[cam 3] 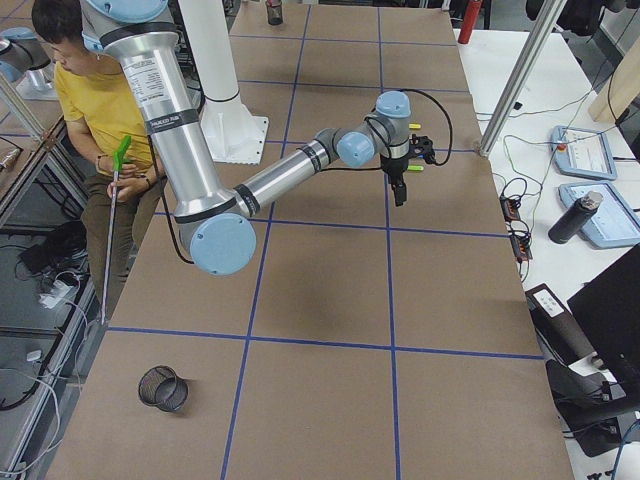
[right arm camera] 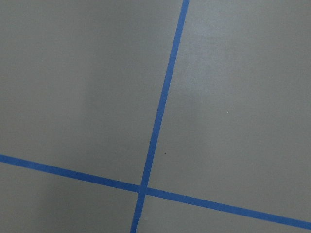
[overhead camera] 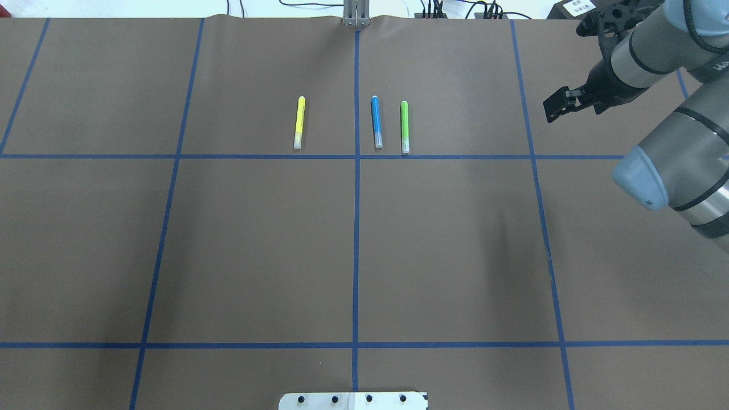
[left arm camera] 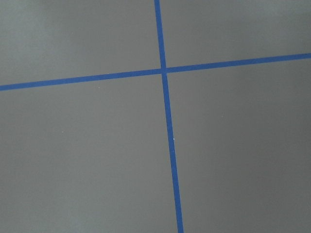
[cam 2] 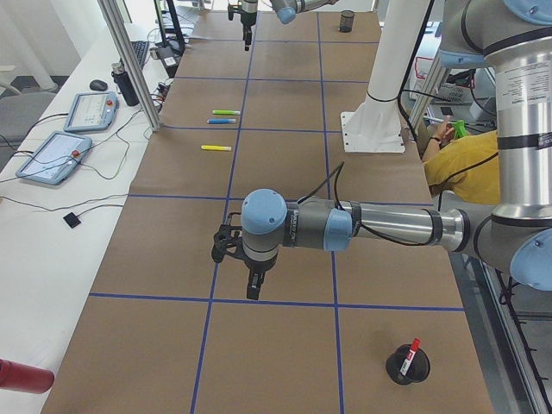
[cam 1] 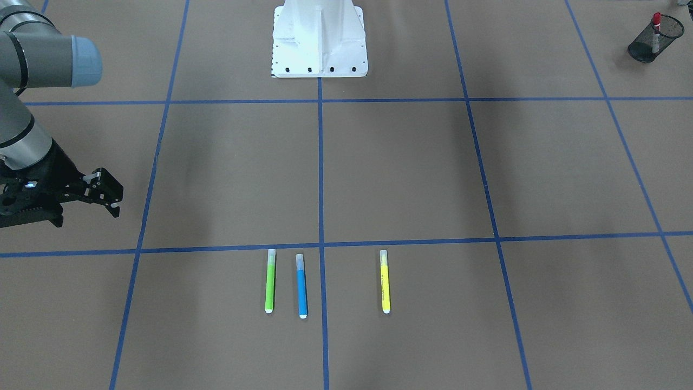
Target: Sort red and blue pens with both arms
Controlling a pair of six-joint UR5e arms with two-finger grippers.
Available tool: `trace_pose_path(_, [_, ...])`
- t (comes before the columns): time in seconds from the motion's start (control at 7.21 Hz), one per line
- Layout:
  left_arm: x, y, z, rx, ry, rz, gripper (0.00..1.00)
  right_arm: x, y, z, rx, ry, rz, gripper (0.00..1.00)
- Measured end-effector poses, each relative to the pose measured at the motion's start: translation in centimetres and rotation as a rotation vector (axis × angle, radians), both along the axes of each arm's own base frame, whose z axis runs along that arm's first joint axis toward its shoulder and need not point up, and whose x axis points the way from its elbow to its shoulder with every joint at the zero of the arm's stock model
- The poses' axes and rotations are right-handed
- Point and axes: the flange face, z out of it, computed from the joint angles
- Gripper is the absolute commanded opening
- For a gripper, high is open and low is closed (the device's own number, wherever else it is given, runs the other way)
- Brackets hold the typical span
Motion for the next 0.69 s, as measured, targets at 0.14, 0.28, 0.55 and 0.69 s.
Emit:
trace_pose_path(0.14, [0.2,-0.1,0.0,0.006,0.000,0.006,1.00,-2.6,-0.1,-1.9,-0.033,-0.027,0.021,1.00])
trace_pose_path(0.28, [0.3,-0.2,-0.1,0.013,0.000,0.009,1.00,-6.0,-0.5,-4.0,-0.071,-0.050,0.045,1.00])
trace_pose_path(0.55, [0.4,-0.3,-0.2,0.025,0.001,0.011,1.00,-12.6,-2.0,-8.5,-0.122,-0.067,0.093,1.00])
trace_pose_path(0.69, [0.4,-0.3,-0.2,0.028,0.001,0.011,1.00,-15.5,-3.3,-10.6,-0.140,-0.065,0.112,1.00])
